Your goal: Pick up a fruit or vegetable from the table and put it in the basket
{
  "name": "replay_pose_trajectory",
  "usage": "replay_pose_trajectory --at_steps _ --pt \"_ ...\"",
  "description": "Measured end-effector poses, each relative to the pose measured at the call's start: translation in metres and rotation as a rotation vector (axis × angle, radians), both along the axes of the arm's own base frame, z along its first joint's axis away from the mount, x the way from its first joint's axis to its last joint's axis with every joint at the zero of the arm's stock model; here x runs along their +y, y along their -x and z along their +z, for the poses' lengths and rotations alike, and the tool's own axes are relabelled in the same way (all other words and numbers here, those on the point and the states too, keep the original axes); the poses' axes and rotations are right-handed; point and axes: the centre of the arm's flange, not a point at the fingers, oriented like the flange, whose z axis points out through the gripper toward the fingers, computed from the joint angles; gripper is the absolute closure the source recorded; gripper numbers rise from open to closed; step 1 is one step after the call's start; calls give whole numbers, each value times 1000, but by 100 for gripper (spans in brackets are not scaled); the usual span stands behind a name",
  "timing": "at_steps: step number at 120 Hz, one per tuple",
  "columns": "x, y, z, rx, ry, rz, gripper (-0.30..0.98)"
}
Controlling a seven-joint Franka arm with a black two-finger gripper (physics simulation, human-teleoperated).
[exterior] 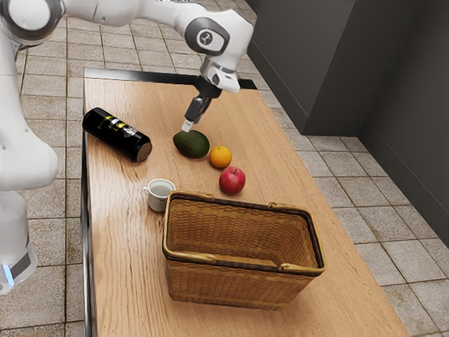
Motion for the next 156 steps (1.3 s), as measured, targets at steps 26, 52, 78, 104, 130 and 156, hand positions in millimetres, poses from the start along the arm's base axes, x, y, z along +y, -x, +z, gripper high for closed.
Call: replay_pose_trajectory --at_steps 26,52,78,104,130,156 --pt "-11 4 3 -14 7 -37 0" --pt "-2 11 -15 -1 16 -30 0" --pt "-8 9 -15 -17 18 -48 0" --pt "-34 4 -8 -34 16 -95 0" --pt "-33 8 -22 -16 19 -91 -1" --pt "-36 10 -37 -5 21 -88 0"
